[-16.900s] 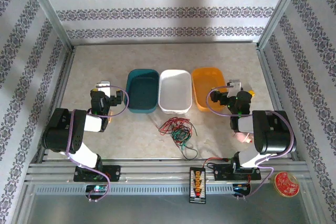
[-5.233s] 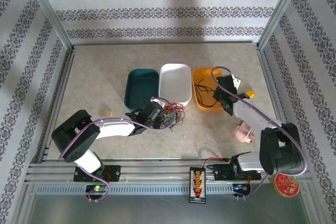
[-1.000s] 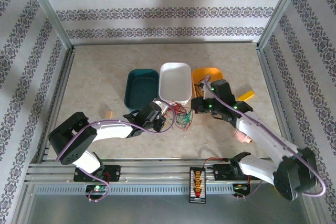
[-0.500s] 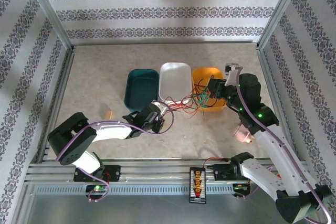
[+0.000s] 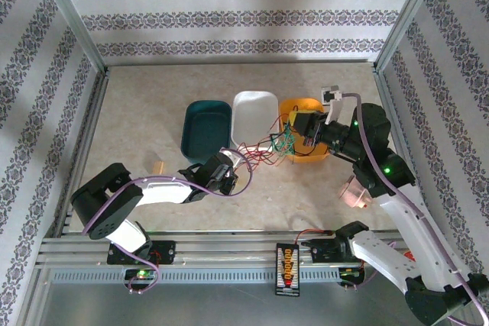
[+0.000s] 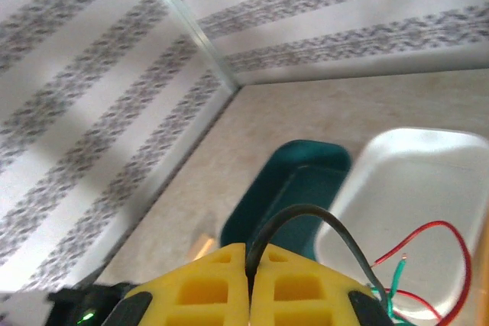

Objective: Untangle the cables

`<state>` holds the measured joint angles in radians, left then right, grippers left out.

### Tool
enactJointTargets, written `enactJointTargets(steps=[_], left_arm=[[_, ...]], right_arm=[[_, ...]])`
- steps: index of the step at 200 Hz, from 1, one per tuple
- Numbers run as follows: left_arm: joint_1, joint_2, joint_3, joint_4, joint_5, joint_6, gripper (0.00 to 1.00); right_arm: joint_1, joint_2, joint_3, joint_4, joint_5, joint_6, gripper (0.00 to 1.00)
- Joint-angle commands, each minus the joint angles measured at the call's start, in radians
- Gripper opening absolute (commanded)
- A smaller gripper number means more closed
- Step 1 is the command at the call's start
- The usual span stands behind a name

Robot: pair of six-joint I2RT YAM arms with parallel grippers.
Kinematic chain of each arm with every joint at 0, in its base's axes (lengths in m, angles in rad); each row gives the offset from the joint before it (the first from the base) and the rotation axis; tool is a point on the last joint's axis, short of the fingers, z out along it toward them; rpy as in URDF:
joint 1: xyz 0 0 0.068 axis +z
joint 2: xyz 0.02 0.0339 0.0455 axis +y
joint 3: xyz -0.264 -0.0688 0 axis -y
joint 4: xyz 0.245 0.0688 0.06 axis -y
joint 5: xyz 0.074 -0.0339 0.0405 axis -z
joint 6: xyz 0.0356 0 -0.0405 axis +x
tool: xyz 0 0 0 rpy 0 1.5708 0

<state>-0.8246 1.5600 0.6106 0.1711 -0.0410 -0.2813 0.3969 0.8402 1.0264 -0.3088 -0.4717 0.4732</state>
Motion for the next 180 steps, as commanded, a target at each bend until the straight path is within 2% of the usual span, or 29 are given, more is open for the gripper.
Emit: enactJointTargets(steps=[1, 25, 69, 135, 154, 180], left_arm=[[-0.004, 0.022, -0.023, 0.014, -0.027, -0.02, 0.0], [0.003, 0.03, -0.023, 0.018, -0.028, -0.019, 0.0], [0.013, 0.051, -0.027, 0.01, -0.036, -0.007, 0.0], [0.013, 0.064, -0.052, 0.029, -0.032, -0.025, 0.0], [0.013, 0.066, -0.059, 0.033, -0.031, -0.031, 0.0], [0.013, 0.07, -0.071, 0.042, -0.031, -0.04, 0.0]], right_arm=[[0.061, -0.035, 0.048, 0.001, -0.07, -0.018, 0.0], [0.115, -0.054, 0.069, -0.033, -0.083, -0.034, 0.0], [0.117, -0.072, 0.175, -0.064, -0.112, -0.062, 0.0], [0.062, -0.06, 0.377, -0.149, -0.172, -0.118, 0.0], [0.044, -0.055, 0.448, -0.218, -0.147, -0.184, 0.0], [0.019, -0.05, 0.487, -0.206, -0.154, -0.19, 0.0]])
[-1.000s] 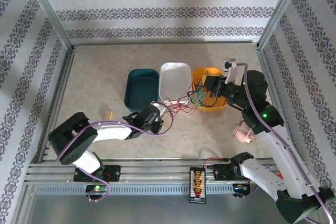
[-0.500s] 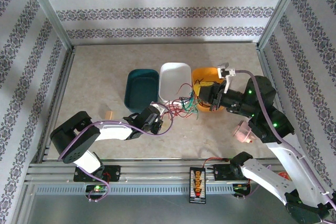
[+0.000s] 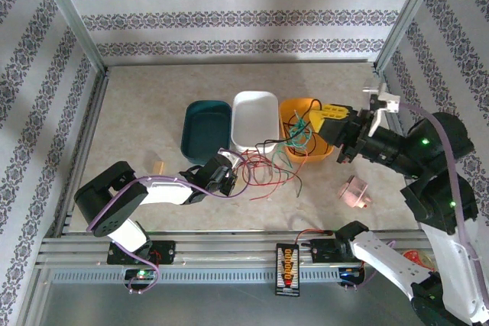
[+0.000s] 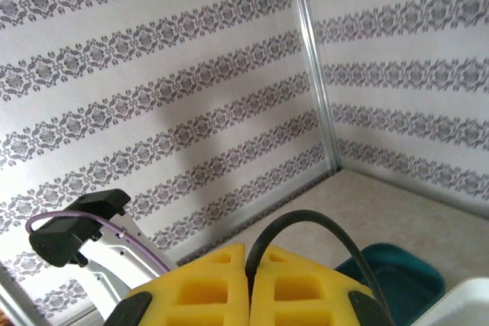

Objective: Untangle the cables

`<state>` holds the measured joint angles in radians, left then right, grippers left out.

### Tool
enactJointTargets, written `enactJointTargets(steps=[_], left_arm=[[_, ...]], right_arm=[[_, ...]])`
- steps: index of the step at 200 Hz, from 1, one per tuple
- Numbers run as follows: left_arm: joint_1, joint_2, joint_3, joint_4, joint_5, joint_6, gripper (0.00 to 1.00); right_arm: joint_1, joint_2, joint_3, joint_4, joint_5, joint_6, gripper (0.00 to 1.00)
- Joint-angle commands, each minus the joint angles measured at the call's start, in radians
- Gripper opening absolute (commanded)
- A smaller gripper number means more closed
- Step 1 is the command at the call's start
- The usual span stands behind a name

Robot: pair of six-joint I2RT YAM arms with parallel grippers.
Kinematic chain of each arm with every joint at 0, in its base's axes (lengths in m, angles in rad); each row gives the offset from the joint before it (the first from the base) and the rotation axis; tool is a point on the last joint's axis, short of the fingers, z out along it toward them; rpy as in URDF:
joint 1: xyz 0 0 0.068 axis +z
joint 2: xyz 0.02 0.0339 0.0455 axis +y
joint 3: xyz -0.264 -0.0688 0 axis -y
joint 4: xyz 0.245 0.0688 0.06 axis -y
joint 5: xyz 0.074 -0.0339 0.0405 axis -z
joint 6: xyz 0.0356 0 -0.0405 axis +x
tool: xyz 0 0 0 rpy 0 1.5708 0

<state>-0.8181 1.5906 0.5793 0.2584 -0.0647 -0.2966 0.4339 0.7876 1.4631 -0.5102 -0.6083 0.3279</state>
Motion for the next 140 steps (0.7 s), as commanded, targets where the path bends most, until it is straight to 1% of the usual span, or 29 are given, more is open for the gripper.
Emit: enactJointTargets(steps=[1, 29, 59, 80, 96, 109, 128, 134, 140], left_arm=[[0.007, 0.04, -0.04, -0.045, -0.008, -0.025, 0.0], [0.007, 0.048, -0.038, -0.041, -0.009, -0.029, 0.0], [0.007, 0.055, -0.03, -0.041, -0.009, -0.028, 0.0], [0.007, 0.044, -0.029, -0.039, -0.01, -0.03, 0.0], [0.007, 0.018, -0.027, -0.039, -0.006, -0.027, 0.0], [0.007, -0.017, -0.026, -0.039, -0.007, -0.024, 0.0], [0.007, -0.075, -0.023, -0.044, -0.023, -0.014, 0.0], [0.007, -0.094, -0.022, -0.045, -0.028, -0.008, 0.04], [0.007, -0.113, -0.022, -0.046, -0.037, -0.002, 0.1]], right_arm=[[-0.018, 0.004, 0.051, -0.004, -0.019, -0.044, 0.0], [-0.02, 0.015, 0.046, 0.02, -0.029, -0.029, 0.0], [-0.021, 0.015, -0.013, 0.021, 0.042, -0.034, 0.0], [-0.018, 0.0, -0.166, 0.072, 0.102, 0.008, 0.0], [0.003, -0.014, -0.332, 0.153, 0.162, 0.093, 0.0], [0.062, -0.016, -0.465, 0.177, 0.275, 0.148, 0.0], [0.191, -0.014, -0.589, 0.146, 0.578, 0.169, 0.0], [0.221, -0.013, -0.616, 0.134, 0.661, 0.185, 0.0], [0.237, -0.012, -0.64, 0.131, 0.712, 0.204, 0.0]])
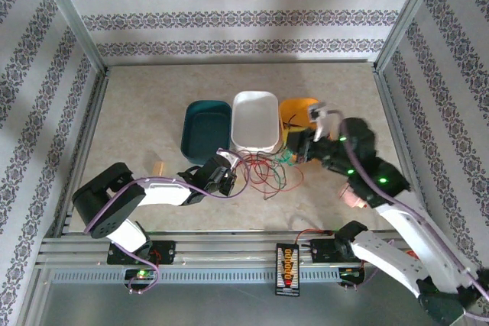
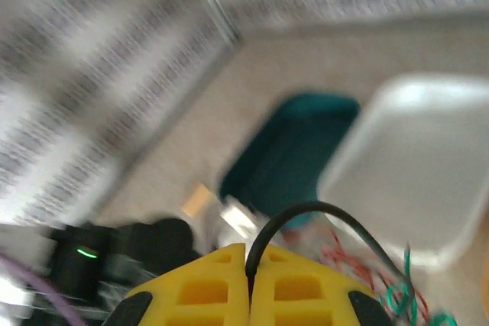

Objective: Untangle the cables

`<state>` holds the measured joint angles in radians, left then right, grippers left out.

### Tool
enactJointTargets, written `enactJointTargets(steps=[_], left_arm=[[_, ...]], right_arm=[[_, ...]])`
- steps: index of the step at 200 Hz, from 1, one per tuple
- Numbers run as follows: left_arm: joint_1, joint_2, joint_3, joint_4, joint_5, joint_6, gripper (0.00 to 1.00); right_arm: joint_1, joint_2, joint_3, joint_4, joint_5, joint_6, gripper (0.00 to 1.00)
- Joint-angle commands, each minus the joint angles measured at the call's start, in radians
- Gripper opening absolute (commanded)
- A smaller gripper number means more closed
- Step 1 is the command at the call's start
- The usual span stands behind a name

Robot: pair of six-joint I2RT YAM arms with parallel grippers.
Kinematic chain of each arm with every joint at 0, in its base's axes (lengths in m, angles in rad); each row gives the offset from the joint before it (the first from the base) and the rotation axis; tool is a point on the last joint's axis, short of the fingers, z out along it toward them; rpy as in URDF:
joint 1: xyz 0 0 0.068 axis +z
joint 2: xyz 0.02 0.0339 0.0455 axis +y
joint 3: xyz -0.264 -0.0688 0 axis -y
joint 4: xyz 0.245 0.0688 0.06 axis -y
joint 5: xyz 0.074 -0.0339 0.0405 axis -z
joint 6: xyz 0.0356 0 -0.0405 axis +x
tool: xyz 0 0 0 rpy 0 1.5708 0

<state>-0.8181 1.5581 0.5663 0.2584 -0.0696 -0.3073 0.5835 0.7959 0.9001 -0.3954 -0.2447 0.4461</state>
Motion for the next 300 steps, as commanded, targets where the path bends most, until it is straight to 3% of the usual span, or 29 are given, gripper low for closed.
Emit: enactJointTargets(steps=[1, 28, 51, 123, 153, 176, 233, 300], left_arm=[[0.007, -0.084, -0.009, -0.046, -0.033, 0.009, 0.1], [0.008, -0.155, 0.009, -0.056, -0.043, 0.037, 0.33], [0.008, -0.208, 0.031, -0.056, 0.023, 0.095, 0.48], [0.017, -0.212, 0.196, -0.061, 0.12, 0.134, 0.71], [0.057, -0.149, 0.222, 0.021, 0.221, 0.059, 0.72], [0.074, -0.079, 0.252, 0.053, 0.294, 0.035, 0.72], [0.074, 0.056, 0.364, -0.078, 0.534, 0.087, 0.69], [0.074, 0.21, 0.389, -0.102, 0.546, 0.081, 0.51]], right_arm=[[0.089, -0.02, -0.08, 0.015, 0.353, 0.089, 0.0], [0.098, -0.02, -0.127, 0.021, 0.393, 0.149, 0.0], [0.095, -0.014, -0.12, 0.028, 0.365, 0.134, 0.0], [0.066, 0.04, -0.062, 0.069, -0.226, -0.012, 0.0], [0.041, 0.043, -0.061, 0.081, -0.353, -0.015, 0.0], [0.014, 0.042, -0.071, 0.077, -0.383, -0.018, 0.0], [-0.043, 0.034, -0.092, 0.084, -0.395, -0.013, 0.0], [-0.054, 0.024, -0.089, 0.092, -0.366, -0.006, 0.0]])
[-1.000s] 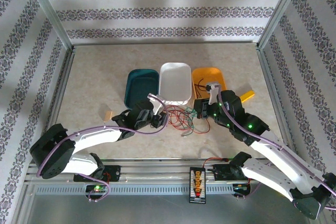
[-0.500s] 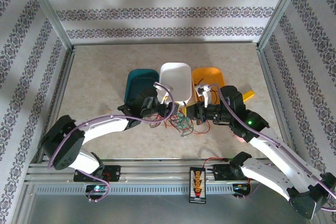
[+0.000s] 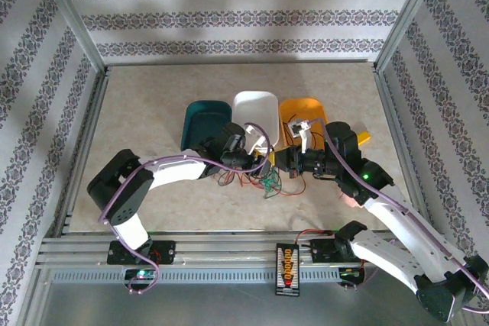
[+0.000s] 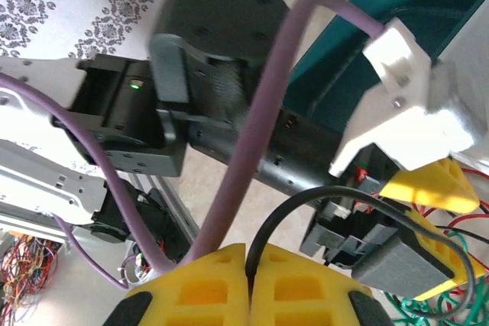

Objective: Untangle the cables

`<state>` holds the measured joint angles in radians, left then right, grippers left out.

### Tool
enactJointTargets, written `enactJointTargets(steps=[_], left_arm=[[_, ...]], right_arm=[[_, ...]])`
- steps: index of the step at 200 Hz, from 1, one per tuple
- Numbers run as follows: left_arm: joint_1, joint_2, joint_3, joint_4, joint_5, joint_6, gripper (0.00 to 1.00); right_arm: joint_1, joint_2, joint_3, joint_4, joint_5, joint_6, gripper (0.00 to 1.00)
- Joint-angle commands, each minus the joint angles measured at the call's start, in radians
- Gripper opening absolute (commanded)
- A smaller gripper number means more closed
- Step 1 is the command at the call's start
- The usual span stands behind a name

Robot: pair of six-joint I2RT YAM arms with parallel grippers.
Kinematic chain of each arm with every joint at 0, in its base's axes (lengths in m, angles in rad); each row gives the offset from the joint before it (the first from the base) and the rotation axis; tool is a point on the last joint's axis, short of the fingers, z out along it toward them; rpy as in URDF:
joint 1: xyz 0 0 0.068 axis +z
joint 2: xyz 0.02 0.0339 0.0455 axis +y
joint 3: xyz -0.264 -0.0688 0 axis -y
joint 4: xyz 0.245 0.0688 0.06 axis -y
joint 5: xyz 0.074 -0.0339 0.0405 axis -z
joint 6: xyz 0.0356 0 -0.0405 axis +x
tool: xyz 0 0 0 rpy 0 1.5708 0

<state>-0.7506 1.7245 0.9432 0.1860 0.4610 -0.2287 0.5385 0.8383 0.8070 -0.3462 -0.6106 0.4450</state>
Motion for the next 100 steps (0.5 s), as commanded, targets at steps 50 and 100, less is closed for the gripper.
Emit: enactJointTargets(steps=[50, 100], left_arm=[[0.007, 0.101, -0.01, -0.011, -0.06, -0.007, 0.13], [0.005, 0.123, -0.054, -0.008, -0.139, -0.011, 0.0]], right_arm=[[-0.018, -0.049, 0.008, 0.04, 0.064, 0.001, 0.0], [-0.048, -0.119, 0.086, 0.006, 0.225, -0.044, 0.0]])
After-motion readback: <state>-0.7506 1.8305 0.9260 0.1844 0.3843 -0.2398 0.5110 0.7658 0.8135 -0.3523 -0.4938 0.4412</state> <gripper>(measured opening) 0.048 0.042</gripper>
